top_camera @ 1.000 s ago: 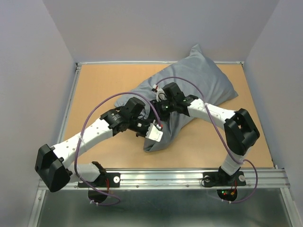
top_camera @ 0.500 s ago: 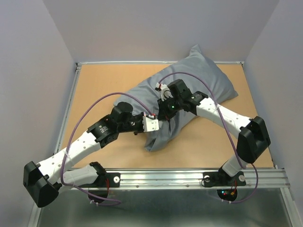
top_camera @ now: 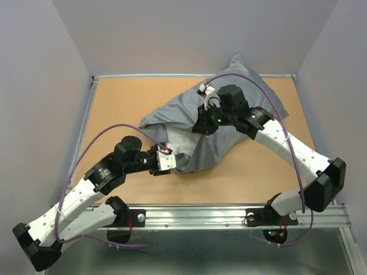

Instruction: Put the pillow into the pillowcase

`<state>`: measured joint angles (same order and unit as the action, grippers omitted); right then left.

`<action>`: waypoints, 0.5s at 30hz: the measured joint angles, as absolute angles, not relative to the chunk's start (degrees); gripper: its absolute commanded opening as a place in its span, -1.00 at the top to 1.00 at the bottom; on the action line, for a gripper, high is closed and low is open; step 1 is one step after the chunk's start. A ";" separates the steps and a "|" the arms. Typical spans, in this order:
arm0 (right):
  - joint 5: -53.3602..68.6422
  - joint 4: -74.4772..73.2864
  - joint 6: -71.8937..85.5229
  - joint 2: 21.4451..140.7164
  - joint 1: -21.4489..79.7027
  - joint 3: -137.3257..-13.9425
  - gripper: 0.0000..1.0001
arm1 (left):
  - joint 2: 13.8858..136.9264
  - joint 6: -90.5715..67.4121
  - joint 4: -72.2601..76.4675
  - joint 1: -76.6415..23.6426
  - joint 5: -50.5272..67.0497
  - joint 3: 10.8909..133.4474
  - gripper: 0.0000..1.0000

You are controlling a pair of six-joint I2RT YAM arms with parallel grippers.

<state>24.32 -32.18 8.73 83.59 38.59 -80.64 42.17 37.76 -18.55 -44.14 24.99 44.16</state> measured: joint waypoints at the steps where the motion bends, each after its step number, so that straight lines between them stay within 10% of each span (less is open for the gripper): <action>1: 24.53 -32.05 9.04 83.02 38.59 -80.64 0.99 | 41.50 38.76 -19.84 -44.14 24.88 43.51 -0.25; 10: 25.96 -31.42 11.53 78.26 38.59 -80.64 0.99 | 46.57 51.29 -24.29 -40.73 22.15 41.95 -0.36; 15: 26.37 -31.44 11.99 74.85 38.59 -80.64 0.99 | 52.93 56.73 -22.55 -35.09 22.39 41.85 -0.02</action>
<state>26.37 -31.44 11.99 74.85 38.59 -80.64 52.93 56.73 -22.55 -35.09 22.39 41.85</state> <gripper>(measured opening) 0.020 0.637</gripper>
